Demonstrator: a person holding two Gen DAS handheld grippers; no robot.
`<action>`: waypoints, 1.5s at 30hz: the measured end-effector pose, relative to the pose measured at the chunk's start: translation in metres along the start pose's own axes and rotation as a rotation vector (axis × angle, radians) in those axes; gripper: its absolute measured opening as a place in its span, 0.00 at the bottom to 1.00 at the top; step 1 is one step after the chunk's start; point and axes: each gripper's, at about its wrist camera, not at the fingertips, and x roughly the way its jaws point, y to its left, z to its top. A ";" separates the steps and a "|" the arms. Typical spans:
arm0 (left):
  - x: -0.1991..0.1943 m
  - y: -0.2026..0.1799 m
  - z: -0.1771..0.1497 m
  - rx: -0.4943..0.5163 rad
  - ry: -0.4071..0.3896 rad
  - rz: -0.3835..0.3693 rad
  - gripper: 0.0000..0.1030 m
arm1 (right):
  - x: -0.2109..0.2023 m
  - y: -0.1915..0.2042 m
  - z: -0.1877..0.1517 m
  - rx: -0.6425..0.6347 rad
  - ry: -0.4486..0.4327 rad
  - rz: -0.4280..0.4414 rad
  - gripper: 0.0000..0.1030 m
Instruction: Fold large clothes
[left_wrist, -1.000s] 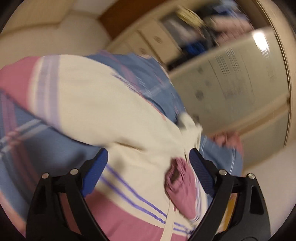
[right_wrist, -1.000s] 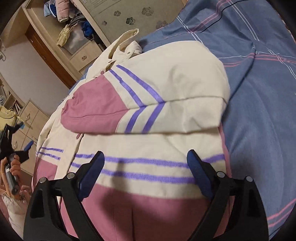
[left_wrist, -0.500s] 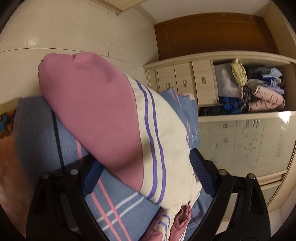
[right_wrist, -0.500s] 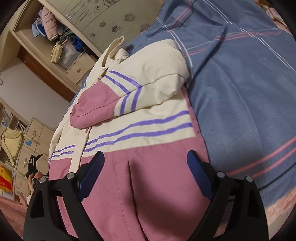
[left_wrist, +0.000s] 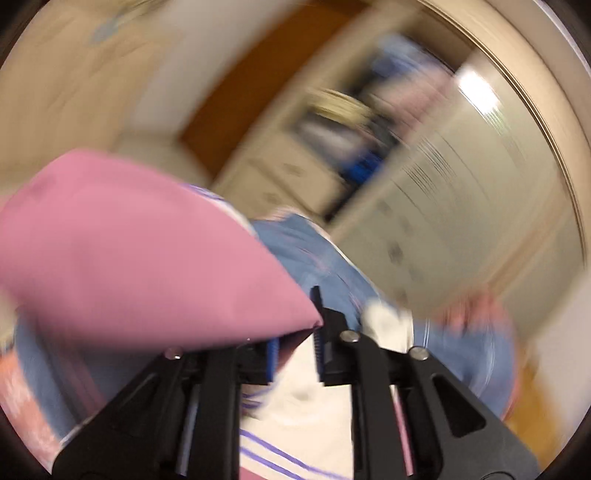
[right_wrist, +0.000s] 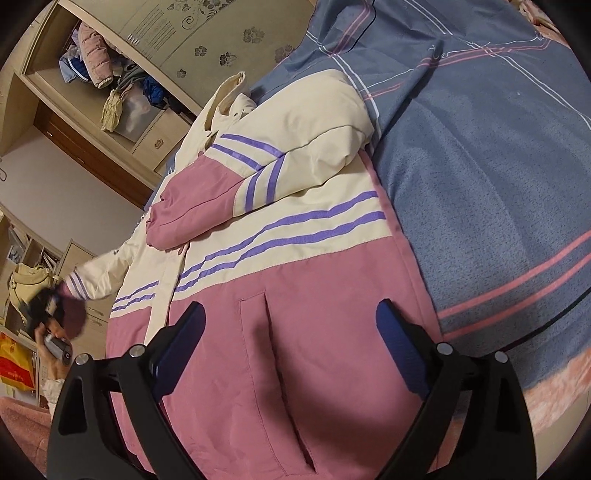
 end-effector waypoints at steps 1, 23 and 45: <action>0.004 -0.038 -0.012 0.108 0.043 -0.050 0.22 | 0.000 0.001 -0.001 0.001 0.002 0.004 0.91; 0.031 -0.128 -0.183 0.534 0.524 -0.173 0.61 | -0.008 0.013 0.011 0.043 -0.053 0.150 0.91; 0.105 0.017 -0.117 0.088 0.421 0.179 0.64 | 0.118 0.193 0.077 -0.377 0.009 0.090 0.22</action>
